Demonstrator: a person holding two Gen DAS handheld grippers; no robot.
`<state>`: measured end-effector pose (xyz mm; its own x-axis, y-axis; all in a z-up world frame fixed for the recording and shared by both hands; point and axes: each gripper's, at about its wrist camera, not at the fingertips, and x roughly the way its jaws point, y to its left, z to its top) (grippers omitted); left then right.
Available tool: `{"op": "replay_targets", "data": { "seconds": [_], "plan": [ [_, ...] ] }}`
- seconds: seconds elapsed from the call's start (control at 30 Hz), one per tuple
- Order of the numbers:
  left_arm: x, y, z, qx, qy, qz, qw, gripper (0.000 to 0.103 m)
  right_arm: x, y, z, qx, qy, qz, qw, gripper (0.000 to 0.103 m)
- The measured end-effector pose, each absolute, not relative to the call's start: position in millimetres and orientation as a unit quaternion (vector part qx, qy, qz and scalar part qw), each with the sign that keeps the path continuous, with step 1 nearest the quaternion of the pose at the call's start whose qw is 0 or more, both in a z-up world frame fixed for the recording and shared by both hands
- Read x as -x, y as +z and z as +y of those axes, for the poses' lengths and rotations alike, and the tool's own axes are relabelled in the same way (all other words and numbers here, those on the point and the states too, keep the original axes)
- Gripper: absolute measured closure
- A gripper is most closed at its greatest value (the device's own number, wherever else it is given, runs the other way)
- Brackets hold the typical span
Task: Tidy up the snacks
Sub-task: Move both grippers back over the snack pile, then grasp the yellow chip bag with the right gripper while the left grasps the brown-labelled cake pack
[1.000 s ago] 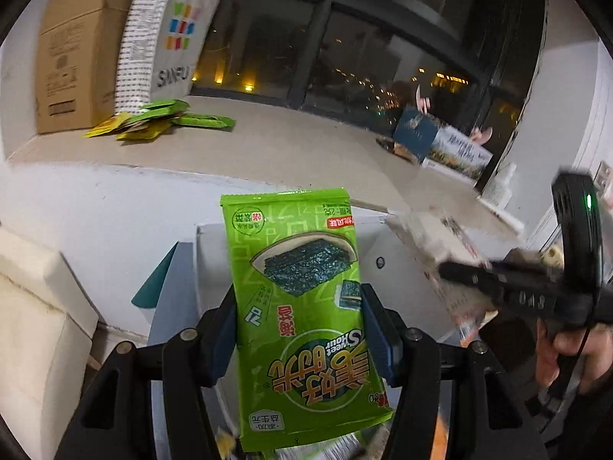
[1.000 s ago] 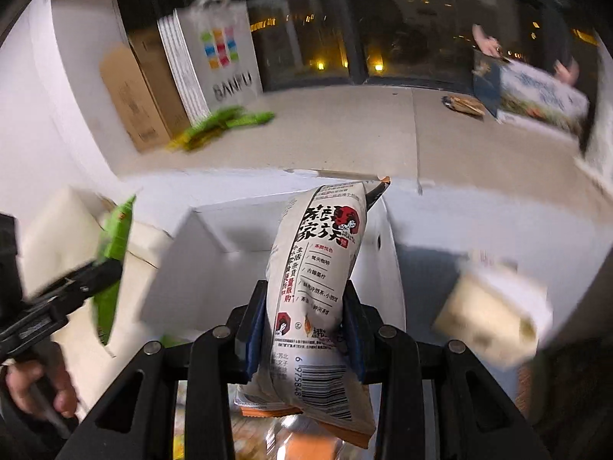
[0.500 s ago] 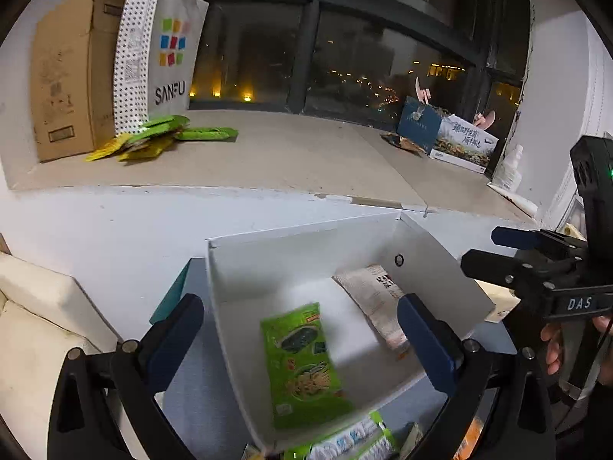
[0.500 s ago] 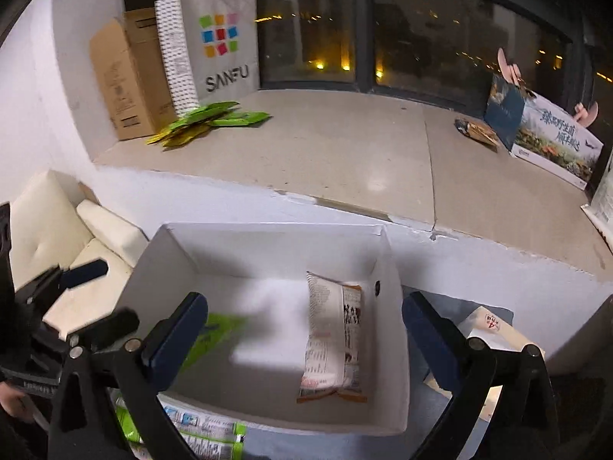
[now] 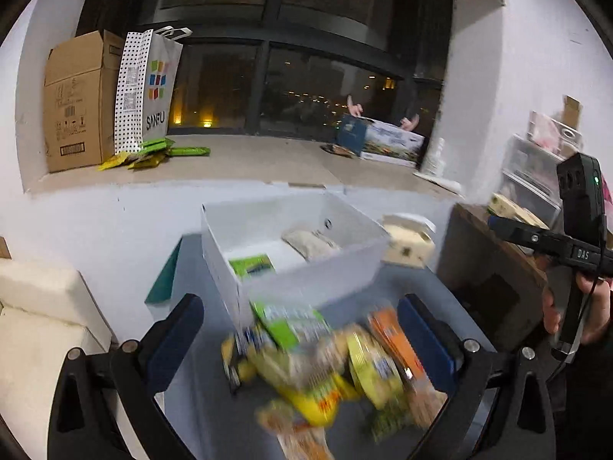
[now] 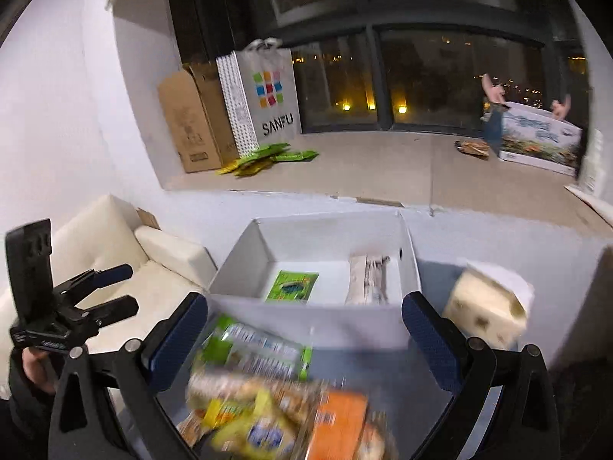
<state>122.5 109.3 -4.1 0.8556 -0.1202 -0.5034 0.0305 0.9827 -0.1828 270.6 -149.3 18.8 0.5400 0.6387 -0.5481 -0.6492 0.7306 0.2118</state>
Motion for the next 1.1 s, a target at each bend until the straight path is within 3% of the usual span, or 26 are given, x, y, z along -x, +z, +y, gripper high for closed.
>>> {"op": "replay_targets", "data": {
  "seconds": [0.33,0.53,1.1],
  "plan": [
    [-59,-35,85,0.120,-0.068,0.277,0.951,0.000,-165,-41,-212,-0.015,0.328,0.353,0.876,0.000],
    [-48,-33,72,0.093,-0.071,0.278,0.953,0.000,-149,-71,-184,0.064,0.345,0.366,0.862,0.000],
    [-49,-77,86,0.105,-0.048,0.348,0.930,0.000,-215,-155,-78,0.207,0.405,0.416,0.787,0.000]
  ]
}}
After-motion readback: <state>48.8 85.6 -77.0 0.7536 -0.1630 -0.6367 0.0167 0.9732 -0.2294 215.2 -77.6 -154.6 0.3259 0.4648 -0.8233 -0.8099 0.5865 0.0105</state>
